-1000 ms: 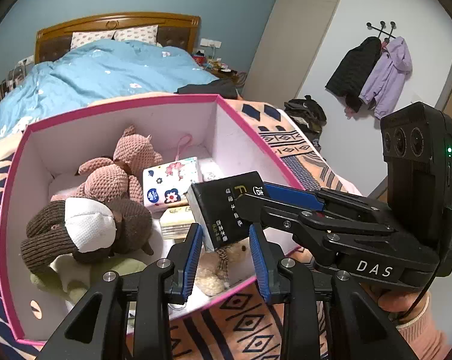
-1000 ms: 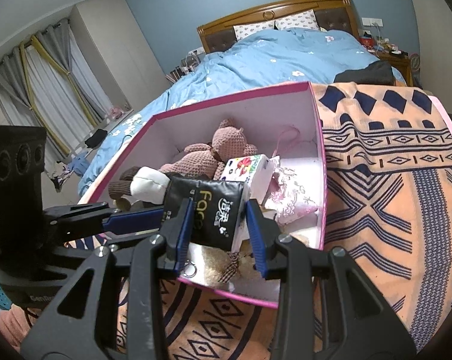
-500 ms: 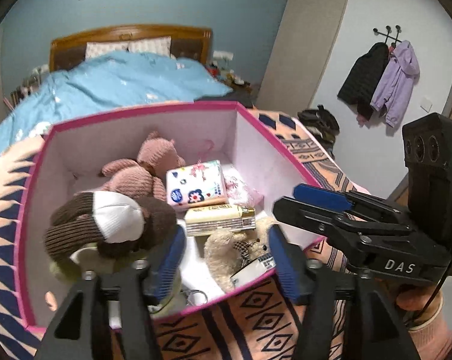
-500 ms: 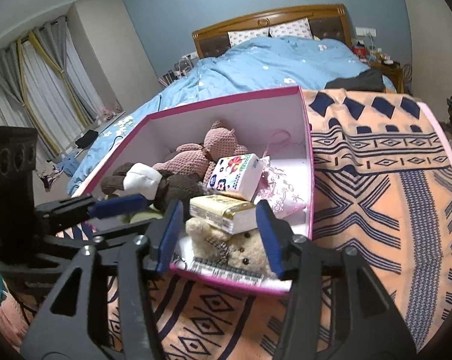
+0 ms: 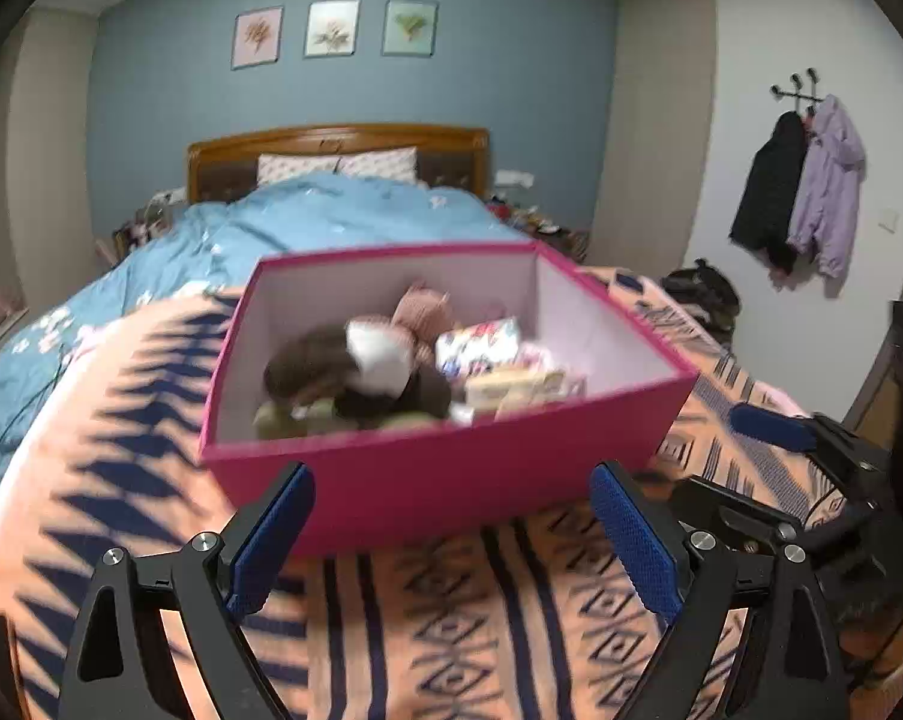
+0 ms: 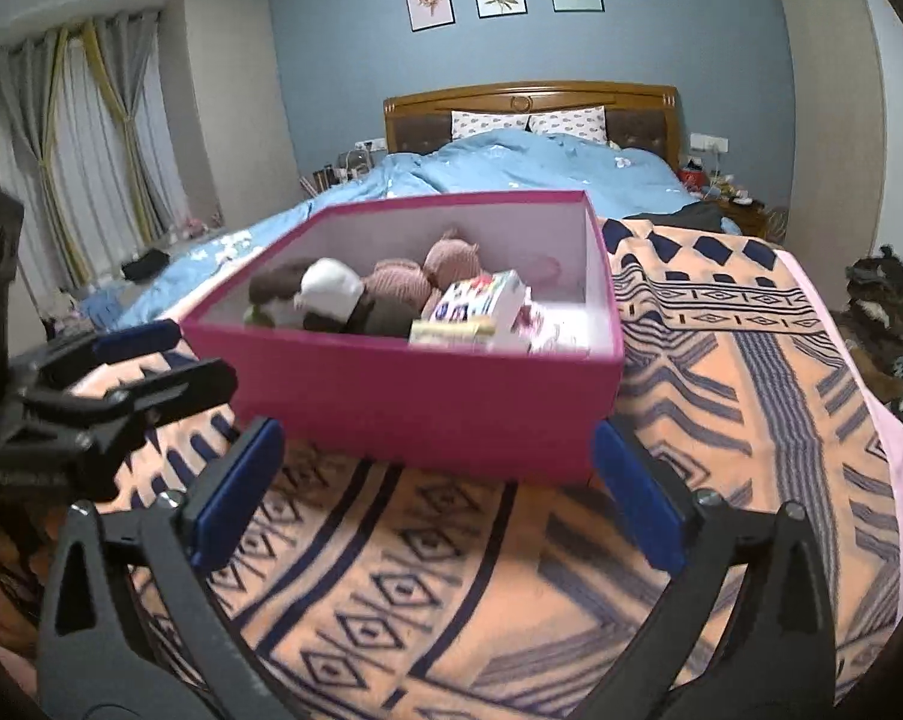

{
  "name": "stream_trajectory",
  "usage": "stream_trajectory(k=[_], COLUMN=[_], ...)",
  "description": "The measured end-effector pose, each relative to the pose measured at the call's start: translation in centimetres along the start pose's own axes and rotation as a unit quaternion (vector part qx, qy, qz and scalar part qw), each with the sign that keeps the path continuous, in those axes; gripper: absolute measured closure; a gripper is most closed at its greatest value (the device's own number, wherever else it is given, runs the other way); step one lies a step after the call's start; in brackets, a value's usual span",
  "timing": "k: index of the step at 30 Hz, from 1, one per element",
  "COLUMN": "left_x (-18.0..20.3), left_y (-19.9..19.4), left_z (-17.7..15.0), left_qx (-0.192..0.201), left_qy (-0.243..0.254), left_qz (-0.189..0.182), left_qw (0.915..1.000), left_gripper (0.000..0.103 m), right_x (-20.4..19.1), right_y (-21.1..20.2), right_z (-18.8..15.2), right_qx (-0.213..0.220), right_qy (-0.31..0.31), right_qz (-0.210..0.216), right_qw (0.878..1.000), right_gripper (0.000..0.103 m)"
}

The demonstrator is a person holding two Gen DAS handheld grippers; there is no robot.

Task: Organize objects

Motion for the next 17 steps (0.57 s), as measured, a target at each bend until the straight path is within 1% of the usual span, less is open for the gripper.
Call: stream_trajectory(k=[2, 5, 8, 13, 15, 17], left_x=[-0.2, -0.6, -1.0, -1.5, -1.5, -1.6], left_y=[0.0, -0.1, -0.3, -0.9, -0.9, -0.9], left_z=[-0.8, -1.9, -2.7, -3.9, -4.1, -4.3], left_qx=[-0.001, -0.003, -0.005, 0.001, -0.001, -0.004], left_qy=[-0.006, -0.017, -0.027, -0.04, -0.04, -0.041], left_qz=[0.014, 0.036, 0.043, 0.064, 0.06, 0.064], left_qw=[0.9999, 0.9992, 0.9987, 0.9972, 0.9974, 0.9971], left_gripper=[0.008, 0.008, 0.008, 0.008, 0.008, 0.008], right_x=[-0.7, -1.7, -2.0, -2.3, -2.4, -2.4], right_y=[-0.1, -0.6, -0.9, -0.8, -0.7, -0.5], right_z=[-0.8, -1.5, -1.7, -2.1, -2.2, -2.3], right_qx=[0.0, 0.003, 0.008, 0.003, 0.0, -0.004], right_qy=[-0.008, -0.018, -0.02, -0.017, -0.014, -0.012], right_qz=[-0.012, -0.014, -0.013, -0.009, -0.005, -0.003], right_qw=[1.0, 1.0, 1.0, 1.0, 1.0, 1.0], right_gripper=[0.0, 0.0, 0.0, 0.0, 0.0, 0.0])
Point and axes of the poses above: each gripper's, at about its wrist camera, not at the fingertips, and y roughly the way its jaws point, x to its right, z to its top, the point moved 1 cm from there along y, roughly the way its jaws point, and after that the axes turned 12 degrees about -x, right-handed, at the moved point
